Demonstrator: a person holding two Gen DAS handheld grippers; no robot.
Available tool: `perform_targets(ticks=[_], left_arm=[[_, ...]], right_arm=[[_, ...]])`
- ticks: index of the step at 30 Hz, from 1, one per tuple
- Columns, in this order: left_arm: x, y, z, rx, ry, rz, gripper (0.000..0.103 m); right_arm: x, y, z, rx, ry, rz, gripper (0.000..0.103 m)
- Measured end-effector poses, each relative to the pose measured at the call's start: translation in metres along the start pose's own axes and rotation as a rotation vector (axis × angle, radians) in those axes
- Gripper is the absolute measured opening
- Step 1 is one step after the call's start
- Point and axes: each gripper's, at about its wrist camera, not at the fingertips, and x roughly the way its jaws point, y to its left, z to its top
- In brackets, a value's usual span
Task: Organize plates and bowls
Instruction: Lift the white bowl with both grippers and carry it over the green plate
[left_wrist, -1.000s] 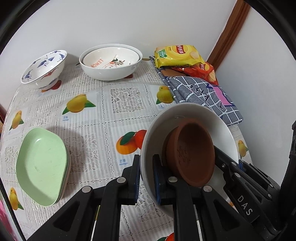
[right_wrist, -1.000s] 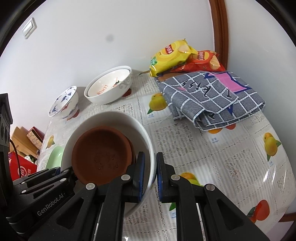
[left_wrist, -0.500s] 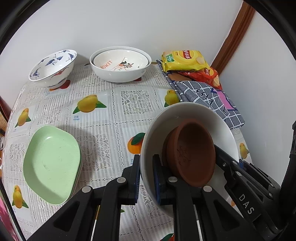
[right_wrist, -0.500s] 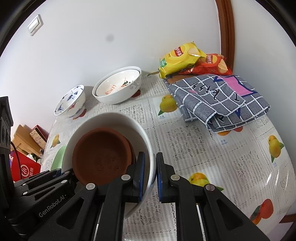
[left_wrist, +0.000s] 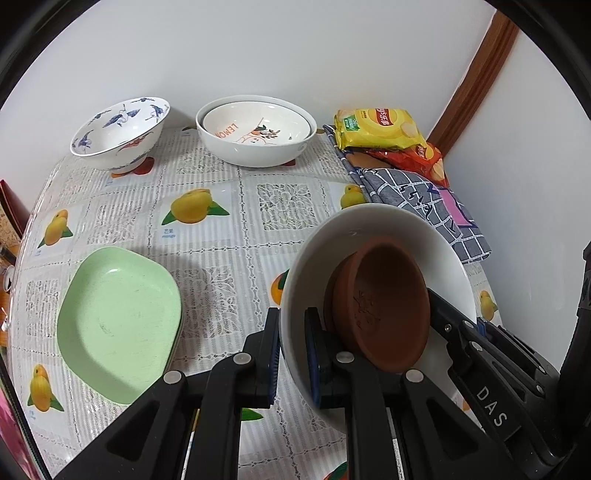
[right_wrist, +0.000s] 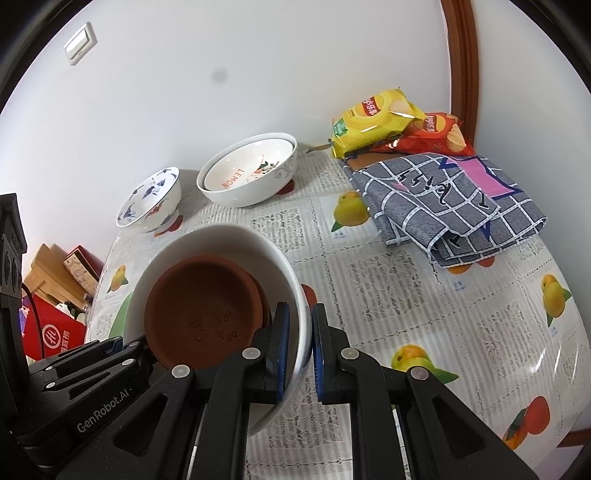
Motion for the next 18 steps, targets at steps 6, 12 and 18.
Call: perform_targets(ticks=[6,12,18], left_arm=[[-0.006,0.010,0.001,-0.012,-0.011,0.005,0.013],[-0.011,0.021,0.001,-0.027,-0.018,0.011,0.013],[-0.017,0.032,0.001,-0.040,-0.025,0.019,0.013]], right_arm=[[0.001,0.010,0.000,-0.012,-0.003,0.008,0.012],[0.002,0.022,-0.001,-0.026,-0.003,0.019,0.012],[0.004,0.035,-0.002,-0.037,-0.002,0.029,0.012]])
